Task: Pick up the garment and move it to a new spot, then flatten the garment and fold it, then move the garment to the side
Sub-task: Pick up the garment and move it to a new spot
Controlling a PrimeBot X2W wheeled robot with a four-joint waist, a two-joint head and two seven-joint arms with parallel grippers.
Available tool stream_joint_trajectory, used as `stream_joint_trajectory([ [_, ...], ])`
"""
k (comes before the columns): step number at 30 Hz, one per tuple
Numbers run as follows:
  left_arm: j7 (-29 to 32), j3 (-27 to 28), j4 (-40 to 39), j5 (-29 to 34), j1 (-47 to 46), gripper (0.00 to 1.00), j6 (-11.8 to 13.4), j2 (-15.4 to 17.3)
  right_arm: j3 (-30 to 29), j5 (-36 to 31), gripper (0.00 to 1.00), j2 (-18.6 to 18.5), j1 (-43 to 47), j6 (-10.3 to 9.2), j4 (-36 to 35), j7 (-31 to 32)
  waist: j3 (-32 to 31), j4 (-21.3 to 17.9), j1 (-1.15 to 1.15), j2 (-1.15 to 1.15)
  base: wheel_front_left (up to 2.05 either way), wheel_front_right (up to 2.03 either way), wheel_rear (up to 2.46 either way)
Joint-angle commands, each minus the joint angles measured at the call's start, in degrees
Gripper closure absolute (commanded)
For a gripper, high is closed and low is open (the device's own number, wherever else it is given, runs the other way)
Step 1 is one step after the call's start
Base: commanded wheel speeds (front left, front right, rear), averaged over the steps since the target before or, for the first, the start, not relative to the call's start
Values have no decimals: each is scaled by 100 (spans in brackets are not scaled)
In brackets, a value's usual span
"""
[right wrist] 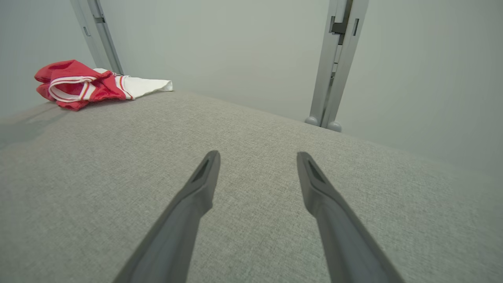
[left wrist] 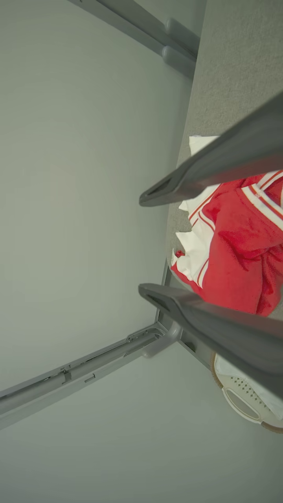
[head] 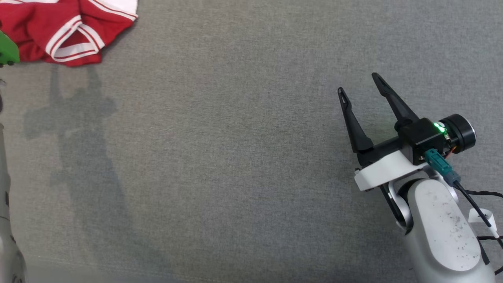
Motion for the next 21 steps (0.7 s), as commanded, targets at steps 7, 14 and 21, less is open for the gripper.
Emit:
stream_joint_trajectory([
  [7,194,-215,997,-126,-316,0,-51,-91,-107,-194,0,-24,-51,-7,-339,106,995,-519,-1,0,0,0,0],
  [14,245,-362,1652,-54,-508,0,4,72,-109,-265,0,-24,-24,-7,-489,176,1216,-537,-1,0,0,0,0],
  [21,190,-435,2067,28,-623,0,211,218,-143,-329,0,-46,-14,-8,-545,244,1326,-568,-1,0,0,0,0],
])
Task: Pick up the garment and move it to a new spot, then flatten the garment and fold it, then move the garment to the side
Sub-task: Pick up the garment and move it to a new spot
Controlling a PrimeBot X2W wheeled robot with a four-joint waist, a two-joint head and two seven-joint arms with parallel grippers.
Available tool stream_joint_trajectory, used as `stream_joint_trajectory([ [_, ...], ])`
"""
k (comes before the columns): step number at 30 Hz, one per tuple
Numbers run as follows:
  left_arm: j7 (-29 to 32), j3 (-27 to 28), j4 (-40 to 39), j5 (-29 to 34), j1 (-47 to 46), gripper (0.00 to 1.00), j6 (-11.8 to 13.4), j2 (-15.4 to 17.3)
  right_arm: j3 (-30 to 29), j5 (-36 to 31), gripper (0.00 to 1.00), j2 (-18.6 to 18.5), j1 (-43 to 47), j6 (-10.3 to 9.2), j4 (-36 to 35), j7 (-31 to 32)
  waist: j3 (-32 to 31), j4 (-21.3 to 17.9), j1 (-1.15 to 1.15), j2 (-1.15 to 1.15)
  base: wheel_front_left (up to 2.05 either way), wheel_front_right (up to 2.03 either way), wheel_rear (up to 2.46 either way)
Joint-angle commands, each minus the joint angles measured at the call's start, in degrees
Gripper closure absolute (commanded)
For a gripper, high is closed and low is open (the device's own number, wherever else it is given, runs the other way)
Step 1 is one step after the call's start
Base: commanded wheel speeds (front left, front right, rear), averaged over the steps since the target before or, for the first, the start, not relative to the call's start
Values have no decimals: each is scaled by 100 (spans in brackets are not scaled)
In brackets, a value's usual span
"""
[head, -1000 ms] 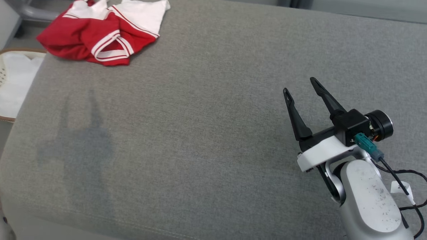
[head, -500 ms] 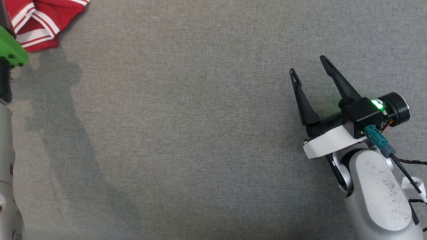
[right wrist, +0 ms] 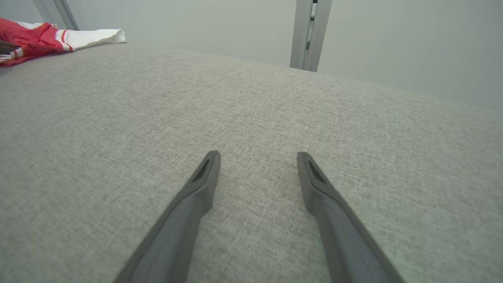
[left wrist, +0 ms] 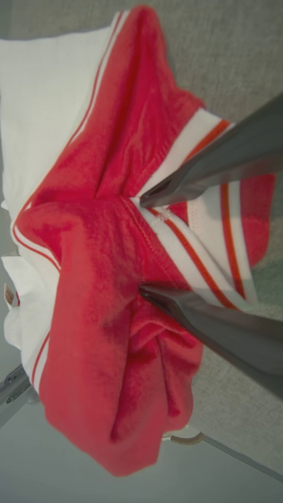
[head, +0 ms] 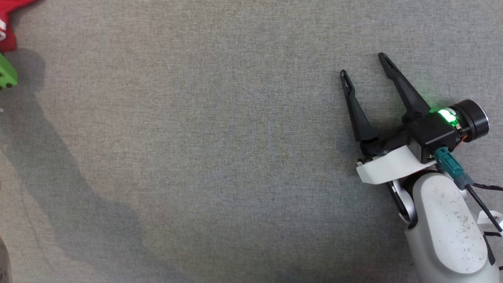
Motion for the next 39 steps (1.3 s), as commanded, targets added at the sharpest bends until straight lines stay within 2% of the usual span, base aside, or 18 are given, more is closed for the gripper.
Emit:
stream_joint_trajectory([
  [1,26,44,115,-41,-33,0,62,66,-71,-56,0,-74,15,-11,129,69,39,-26,0,0,0,0,0],
  [2,33,75,155,-79,-32,0,81,67,-73,-59,0,-74,18,-11,122,72,48,-30,0,0,0,0,0],
  [4,26,141,225,-180,-16,56,108,64,-81,-66,0,-74,22,-11,118,66,60,-36,0,0,0,0,0],
  [5,41,150,258,-206,-6,100,93,63,-85,-60,0,-75,21,-11,121,63,63,-38,0,0,0,0,0],
  [16,-288,98,324,-199,22,100,50,294,-51,180,0,-65,9,-11,373,-146,-289,-81,0,0,0,0,0],
  [26,-593,-399,156,148,-106,100,-164,624,-11,541,0,-52,100,-10,916,-476,-1199,-248,0,0,0,0,0],
  [30,-593,-763,-66,303,-238,100,-227,631,10,723,0,-51,201,-10,1177,-592,-1659,-342,0,0,0,0,0],
  [33,-558,-1105,-299,375,-211,100,-234,496,18,866,0,-49,284,-10,1361,-647,-1999,-421,0,0,0,0,0],
  [39,-278,-2386,-1512,-45,107,100,-235,380,-111,1176,0,-51,579,-10,1702,-733,-2823,-671,0,0,0,0,0],
])
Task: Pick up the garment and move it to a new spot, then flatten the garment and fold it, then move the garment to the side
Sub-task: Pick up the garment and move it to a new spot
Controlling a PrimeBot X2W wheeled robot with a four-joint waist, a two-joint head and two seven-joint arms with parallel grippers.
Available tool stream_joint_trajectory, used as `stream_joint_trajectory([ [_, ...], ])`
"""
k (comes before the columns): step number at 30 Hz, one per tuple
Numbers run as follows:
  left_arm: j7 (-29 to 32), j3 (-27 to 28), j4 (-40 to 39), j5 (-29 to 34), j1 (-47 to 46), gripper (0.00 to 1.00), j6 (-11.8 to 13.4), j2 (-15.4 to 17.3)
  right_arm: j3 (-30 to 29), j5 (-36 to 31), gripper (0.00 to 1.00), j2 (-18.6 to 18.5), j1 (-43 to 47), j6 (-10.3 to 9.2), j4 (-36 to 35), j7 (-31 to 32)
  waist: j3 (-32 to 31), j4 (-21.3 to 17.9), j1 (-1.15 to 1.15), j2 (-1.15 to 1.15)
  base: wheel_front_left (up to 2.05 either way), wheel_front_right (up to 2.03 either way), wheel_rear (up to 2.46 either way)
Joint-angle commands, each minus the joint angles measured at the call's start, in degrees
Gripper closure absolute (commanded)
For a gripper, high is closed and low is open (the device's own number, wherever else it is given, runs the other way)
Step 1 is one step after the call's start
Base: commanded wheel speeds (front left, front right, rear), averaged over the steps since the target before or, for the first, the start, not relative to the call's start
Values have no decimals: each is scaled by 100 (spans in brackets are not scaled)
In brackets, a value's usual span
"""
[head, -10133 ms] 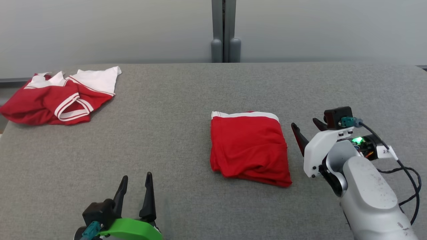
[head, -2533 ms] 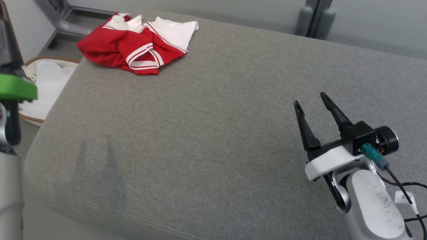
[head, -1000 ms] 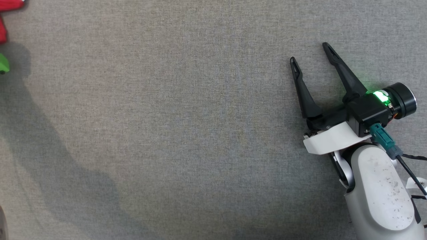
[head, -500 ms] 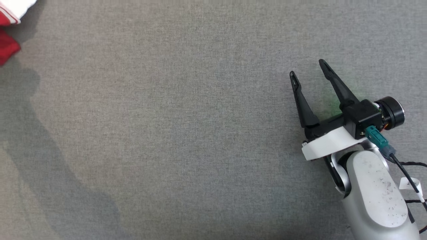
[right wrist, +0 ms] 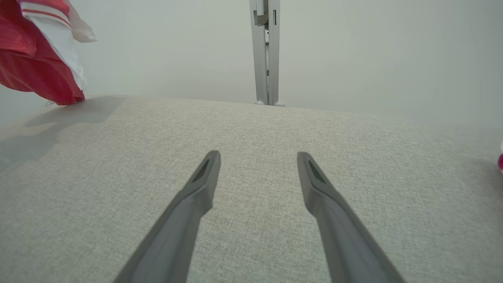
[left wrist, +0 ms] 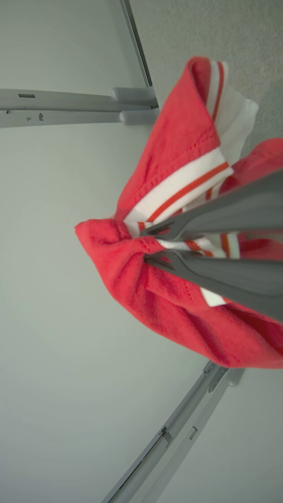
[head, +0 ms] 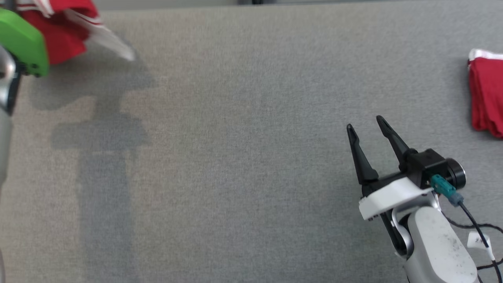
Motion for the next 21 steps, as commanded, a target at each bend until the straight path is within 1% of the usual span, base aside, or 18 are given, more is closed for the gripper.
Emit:
stream_joint_trajectory([
  [1,60,-229,-256,-123,124,100,-11,16,-52,77,0,-23,143,-9,45,-28,-737,-318,0,0,0,0,0],
  [6,400,-1200,-1595,-749,293,100,-3,97,-207,193,0,-23,376,-9,55,-38,-1133,-535,0,0,0,0,0],
  [10,566,-1746,-2636,-1173,410,100,-2,129,-255,237,0,-23,527,-9,9,-39,-1244,-686,0,0,0,0,0],
  [14,538,-2118,-3397,-1453,631,100,-2,130,-264,277,0,-23,606,-9,-33,-40,-1227,-812,0,0,0,0,0],
  [17,364,-2317,-3623,-1653,898,100,-1,132,-250,318,0,-23,636,-9,-64,-40,-1135,-889,0,0,0,0,0],
  [21,194,-2587,-3320,-1897,1389,100,0,134,-174,397,0,-20,586,-9,-88,-40,-939,-983,0,0,0,0,0],
])
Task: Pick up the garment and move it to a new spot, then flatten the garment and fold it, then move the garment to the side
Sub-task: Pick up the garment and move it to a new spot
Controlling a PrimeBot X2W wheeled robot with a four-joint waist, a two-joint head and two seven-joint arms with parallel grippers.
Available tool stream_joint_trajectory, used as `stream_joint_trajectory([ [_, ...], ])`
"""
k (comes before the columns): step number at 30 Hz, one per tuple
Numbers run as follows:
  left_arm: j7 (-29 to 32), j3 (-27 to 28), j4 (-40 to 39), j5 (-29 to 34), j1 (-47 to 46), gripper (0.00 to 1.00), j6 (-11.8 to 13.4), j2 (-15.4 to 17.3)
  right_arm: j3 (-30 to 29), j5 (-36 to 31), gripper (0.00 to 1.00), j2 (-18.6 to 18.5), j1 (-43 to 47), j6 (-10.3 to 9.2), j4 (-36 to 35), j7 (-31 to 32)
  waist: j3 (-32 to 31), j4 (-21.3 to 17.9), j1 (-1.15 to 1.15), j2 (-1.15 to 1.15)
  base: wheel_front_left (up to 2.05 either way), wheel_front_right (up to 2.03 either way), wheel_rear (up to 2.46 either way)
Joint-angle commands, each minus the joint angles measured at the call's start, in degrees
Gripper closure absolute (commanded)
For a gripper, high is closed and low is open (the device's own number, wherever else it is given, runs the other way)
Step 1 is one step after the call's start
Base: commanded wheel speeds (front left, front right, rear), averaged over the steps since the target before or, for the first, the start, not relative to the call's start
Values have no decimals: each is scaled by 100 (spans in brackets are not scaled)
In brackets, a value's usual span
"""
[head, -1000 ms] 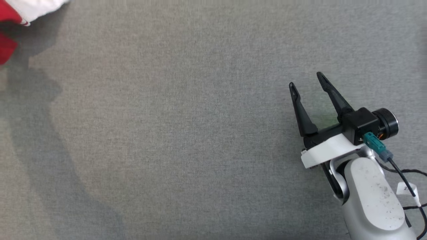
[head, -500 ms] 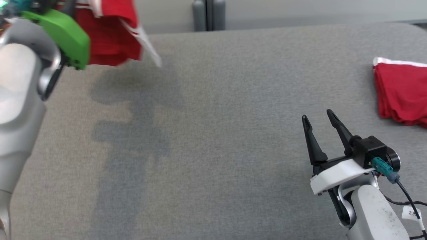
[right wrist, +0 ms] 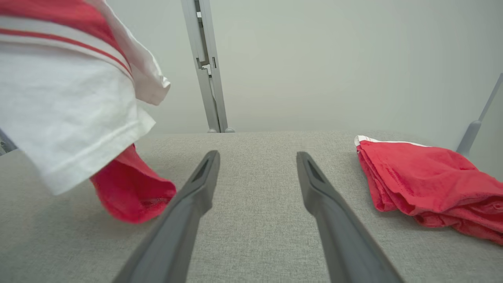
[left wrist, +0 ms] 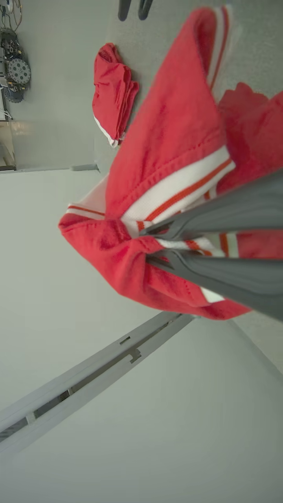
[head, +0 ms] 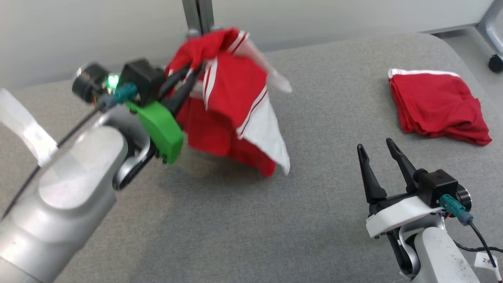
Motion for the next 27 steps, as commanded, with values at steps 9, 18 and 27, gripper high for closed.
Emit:
stream_joint_trajectory([
  [9,-497,-497,1658,-241,657,100,13,26,58,46,0,-19,-168,-9,-1,-26,548,-247,0,0,0,0,0],
  [18,-1090,-150,2873,-349,748,0,67,-422,-2,-8,0,-19,-154,-9,94,-27,506,-167,0,0,0,0,0],
  [27,-1100,1476,1942,-133,1694,0,425,-691,-181,-156,0,-20,20,-9,182,-27,-59,86,0,0,0,0,0],
])
